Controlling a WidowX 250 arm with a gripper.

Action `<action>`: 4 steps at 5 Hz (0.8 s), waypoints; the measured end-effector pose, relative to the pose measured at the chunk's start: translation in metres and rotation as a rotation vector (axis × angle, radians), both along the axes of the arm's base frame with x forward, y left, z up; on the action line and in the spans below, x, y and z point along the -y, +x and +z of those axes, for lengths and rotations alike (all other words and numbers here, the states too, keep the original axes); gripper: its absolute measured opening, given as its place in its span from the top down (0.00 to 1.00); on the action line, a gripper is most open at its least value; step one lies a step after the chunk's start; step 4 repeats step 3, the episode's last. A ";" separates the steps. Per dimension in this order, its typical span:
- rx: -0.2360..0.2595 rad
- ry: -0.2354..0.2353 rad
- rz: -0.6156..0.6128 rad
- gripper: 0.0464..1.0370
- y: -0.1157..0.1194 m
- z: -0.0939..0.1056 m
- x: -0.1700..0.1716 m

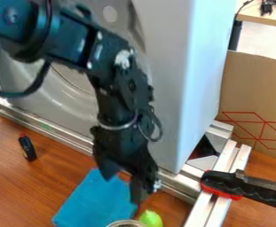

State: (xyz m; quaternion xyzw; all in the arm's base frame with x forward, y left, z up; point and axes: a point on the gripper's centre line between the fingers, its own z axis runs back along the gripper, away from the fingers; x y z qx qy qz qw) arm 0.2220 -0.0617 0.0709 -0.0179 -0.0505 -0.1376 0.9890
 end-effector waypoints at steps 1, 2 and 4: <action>-0.018 0.072 0.059 0.03 0.006 0.010 -0.024; -0.028 0.109 0.182 0.03 0.006 0.014 -0.076; -0.035 0.118 0.263 0.03 0.001 0.016 -0.123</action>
